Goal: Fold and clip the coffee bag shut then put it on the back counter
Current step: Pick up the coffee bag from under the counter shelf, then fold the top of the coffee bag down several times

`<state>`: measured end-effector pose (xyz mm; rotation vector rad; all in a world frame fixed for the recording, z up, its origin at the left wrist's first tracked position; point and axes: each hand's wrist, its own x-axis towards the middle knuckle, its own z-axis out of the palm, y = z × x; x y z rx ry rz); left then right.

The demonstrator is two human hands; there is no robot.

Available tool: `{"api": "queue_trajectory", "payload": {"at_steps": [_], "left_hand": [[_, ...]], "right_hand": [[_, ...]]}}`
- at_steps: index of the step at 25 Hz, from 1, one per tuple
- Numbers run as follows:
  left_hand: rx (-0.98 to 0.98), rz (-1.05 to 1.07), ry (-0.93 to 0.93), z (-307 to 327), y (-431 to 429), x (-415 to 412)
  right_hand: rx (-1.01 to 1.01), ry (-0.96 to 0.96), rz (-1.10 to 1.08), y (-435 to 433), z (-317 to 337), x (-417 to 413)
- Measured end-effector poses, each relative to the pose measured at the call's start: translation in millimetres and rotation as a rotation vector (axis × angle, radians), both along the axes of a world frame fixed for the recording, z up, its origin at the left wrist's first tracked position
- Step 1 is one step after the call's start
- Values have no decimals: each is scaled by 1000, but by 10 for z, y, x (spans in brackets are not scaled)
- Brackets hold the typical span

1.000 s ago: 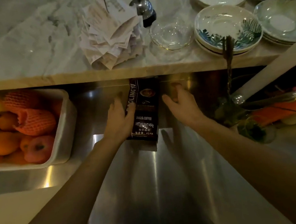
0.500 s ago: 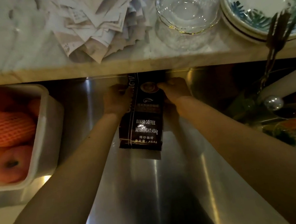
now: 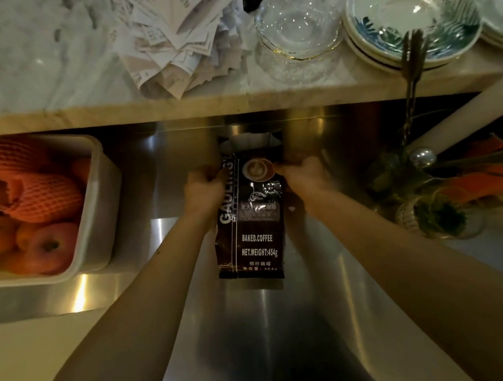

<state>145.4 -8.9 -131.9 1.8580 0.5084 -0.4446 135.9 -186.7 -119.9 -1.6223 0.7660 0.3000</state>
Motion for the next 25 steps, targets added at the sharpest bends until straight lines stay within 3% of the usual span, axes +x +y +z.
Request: {"api": "queue_trajectory", "payload": {"at_steps": [8,16,25], "left_hand": [[-58,34,-153,548,-74,-931],[19,-14,-541,972,-201,-2117],[-21,77,-572,1060,-487,-3182]], "right_hand": [[-58,-241,122,-25,593,-922],[-54,-441,134,-120,919,-2086],[-53,-524,110,-251,1005,-2980]]}}
